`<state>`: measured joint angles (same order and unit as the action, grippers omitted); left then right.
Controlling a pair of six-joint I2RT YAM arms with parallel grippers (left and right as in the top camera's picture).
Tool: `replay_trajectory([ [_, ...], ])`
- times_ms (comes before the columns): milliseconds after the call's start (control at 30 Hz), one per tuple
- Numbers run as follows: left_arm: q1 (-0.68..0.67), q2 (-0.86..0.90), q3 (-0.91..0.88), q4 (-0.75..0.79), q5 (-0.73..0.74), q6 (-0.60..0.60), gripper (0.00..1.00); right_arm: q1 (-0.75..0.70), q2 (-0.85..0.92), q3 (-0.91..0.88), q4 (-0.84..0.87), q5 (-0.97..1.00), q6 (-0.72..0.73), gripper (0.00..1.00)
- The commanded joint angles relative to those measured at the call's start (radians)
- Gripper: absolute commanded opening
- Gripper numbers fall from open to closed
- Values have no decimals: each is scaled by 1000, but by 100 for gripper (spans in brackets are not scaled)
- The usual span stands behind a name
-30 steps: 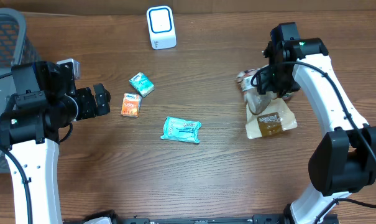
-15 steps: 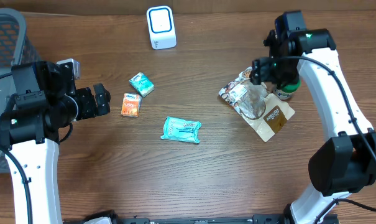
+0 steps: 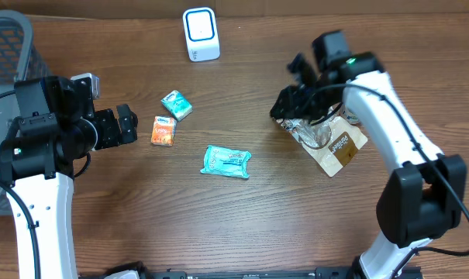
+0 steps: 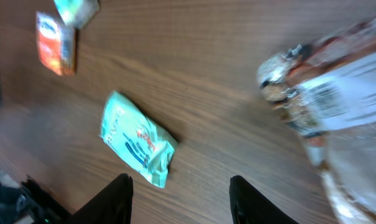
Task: Scan the item barcode
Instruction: 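Carry the Pantree bag right and lower it beside the jar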
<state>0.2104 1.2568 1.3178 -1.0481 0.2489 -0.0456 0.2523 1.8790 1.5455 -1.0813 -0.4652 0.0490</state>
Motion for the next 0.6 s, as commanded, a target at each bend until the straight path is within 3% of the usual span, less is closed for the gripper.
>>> replay_trajectory([
  [0,5,0,13,1,-5,8,99,31,-3,-101,52,44,15,48],
  [300,5,0,13,1,-5,8,100,2,-3,-269,198,362,112,49],
  [567,5,0,13,1,-5,8,100,-72,-3,-305,248,450,112,49],
])
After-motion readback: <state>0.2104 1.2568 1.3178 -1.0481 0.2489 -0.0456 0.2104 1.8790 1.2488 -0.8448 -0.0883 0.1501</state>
